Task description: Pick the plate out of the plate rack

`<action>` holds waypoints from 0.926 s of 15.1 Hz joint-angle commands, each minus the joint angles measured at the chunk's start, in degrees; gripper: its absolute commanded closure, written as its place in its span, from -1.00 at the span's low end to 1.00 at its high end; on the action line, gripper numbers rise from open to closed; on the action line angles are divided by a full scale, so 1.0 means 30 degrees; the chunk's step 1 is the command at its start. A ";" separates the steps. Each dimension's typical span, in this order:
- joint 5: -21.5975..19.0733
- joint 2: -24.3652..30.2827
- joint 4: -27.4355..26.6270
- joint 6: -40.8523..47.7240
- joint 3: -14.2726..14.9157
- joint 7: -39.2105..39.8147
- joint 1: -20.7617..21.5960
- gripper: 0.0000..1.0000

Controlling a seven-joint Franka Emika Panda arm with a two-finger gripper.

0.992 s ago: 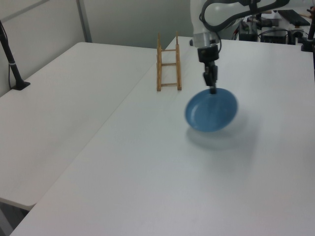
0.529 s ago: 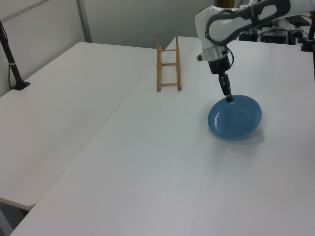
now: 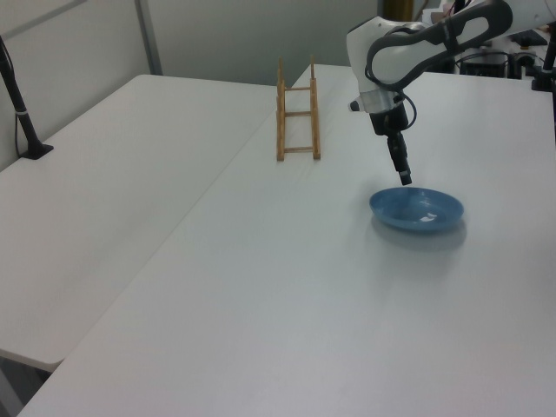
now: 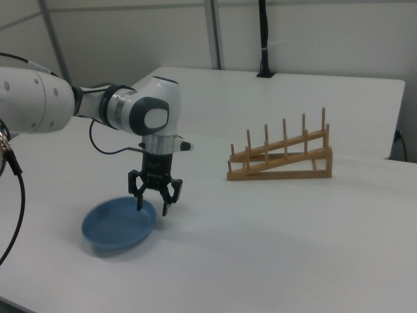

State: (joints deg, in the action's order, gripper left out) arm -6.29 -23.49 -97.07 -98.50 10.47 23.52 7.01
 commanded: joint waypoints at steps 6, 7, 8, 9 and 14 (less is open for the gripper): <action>0.1329 0.2226 0.0394 -0.0564 0.0056 -0.4409 0.0357 -1.00; 0.1653 0.2987 0.0365 -0.0506 -0.0003 -0.4704 0.0386 -1.00; 0.1743 0.3661 0.0336 -0.0476 -0.0032 -0.5200 0.0386 -1.00; 0.1889 0.4277 0.0306 -0.0476 -0.0062 -0.6017 0.0415 -1.00; 0.3033 0.6681 0.0044 -0.0213 -0.0384 -0.8338 0.0212 -1.00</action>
State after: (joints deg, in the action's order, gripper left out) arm 1.25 -8.76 -93.77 -99.28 9.95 2.13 7.71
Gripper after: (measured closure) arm 0.000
